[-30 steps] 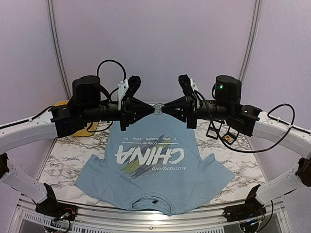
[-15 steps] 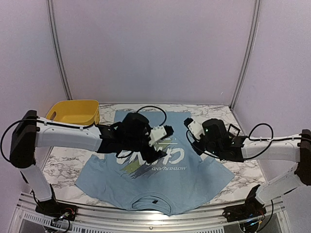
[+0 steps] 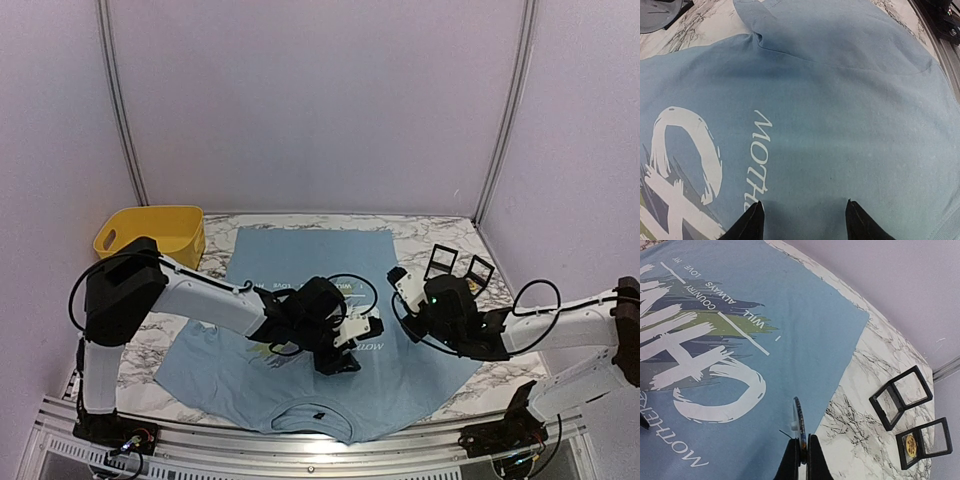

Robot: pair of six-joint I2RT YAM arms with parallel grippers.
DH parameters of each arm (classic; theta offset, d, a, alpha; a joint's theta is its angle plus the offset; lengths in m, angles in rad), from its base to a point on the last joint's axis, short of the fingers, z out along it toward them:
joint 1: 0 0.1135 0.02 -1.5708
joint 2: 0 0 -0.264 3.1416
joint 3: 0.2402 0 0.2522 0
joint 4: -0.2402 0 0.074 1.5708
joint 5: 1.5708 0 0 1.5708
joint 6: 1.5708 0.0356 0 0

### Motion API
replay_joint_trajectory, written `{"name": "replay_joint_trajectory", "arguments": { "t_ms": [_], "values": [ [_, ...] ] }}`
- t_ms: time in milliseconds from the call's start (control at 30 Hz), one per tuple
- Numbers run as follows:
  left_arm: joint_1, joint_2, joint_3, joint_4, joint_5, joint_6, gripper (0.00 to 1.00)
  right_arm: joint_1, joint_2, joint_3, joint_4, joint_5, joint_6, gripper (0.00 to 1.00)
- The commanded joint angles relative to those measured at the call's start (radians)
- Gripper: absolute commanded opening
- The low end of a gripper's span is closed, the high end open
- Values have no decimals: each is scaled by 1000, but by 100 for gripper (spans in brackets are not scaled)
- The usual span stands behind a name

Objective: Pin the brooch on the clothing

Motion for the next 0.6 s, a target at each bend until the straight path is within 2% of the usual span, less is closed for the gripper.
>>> {"name": "replay_joint_trajectory", "arguments": {
  "t_ms": [0, 67, 133, 333, 467, 567],
  "values": [
    [-11, 44, 56, -13, 46, -15, 56, 8, -15, 21, 13, 17, 55, 0],
    [-19, 52, 50, -25, 34, -2, 50, 8, -31, 20, -2, 26, 81, 0],
    [-21, 54, 44, -34, 35, 4, 35, 8, -46, 26, -25, 27, 112, 0],
    [-21, 26, 21, -56, 51, 25, 0, 9, -79, 55, -78, -5, 193, 0],
    [-13, -40, -27, -22, 111, -21, 0, 7, -77, 10, -20, -62, 276, 0],
    [2, -89, -76, 62, 121, -66, 0, 27, -63, -76, 145, -123, 322, 0]
  ]
}}
